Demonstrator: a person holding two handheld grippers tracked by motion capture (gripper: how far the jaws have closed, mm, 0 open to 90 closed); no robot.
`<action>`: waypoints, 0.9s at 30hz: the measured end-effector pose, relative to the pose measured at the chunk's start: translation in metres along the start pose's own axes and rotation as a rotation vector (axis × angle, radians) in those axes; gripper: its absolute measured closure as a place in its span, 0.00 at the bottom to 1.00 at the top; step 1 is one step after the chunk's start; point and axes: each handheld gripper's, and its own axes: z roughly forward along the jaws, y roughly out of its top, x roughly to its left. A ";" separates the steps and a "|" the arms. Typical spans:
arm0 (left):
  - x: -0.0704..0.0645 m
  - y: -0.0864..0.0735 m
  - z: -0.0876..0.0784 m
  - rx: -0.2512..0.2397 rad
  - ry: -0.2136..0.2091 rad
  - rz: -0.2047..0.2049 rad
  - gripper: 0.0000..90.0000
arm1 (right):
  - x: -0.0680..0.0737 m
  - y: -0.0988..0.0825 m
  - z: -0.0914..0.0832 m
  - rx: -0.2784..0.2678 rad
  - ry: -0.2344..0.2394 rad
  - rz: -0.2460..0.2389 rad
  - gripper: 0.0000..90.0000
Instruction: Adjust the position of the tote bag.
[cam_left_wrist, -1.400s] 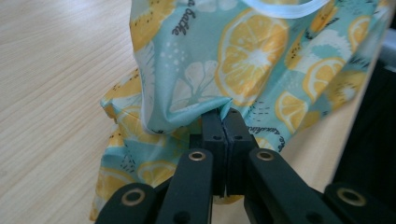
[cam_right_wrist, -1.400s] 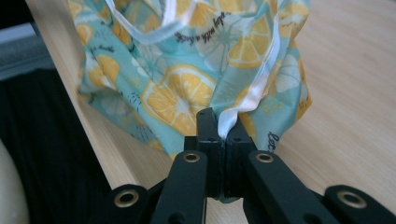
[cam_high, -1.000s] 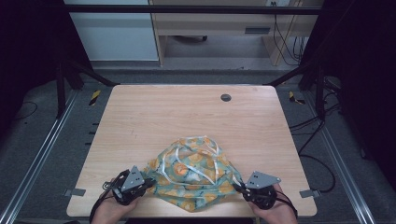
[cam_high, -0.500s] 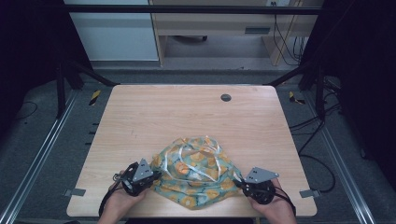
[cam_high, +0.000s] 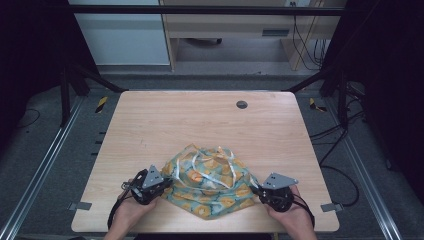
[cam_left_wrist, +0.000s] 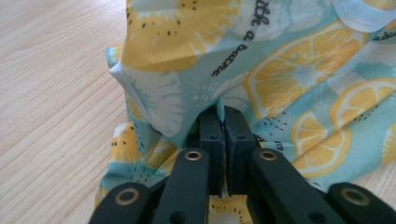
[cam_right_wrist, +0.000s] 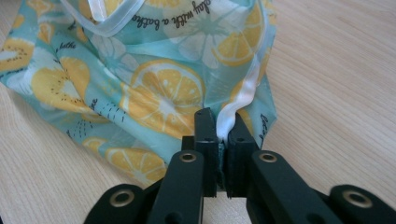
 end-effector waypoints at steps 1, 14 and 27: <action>-0.001 0.001 -0.002 -0.009 0.001 -0.004 0.91 | 0.000 0.000 -0.001 -0.003 -0.008 -0.002 0.91; -0.013 0.003 -0.035 -0.085 0.052 -0.096 0.20 | 0.001 -0.004 -0.034 -0.112 -0.168 0.044 0.20; -0.004 0.012 -0.046 -0.159 0.061 -0.121 0.15 | 0.009 0.022 -0.050 -0.206 -0.113 0.013 0.19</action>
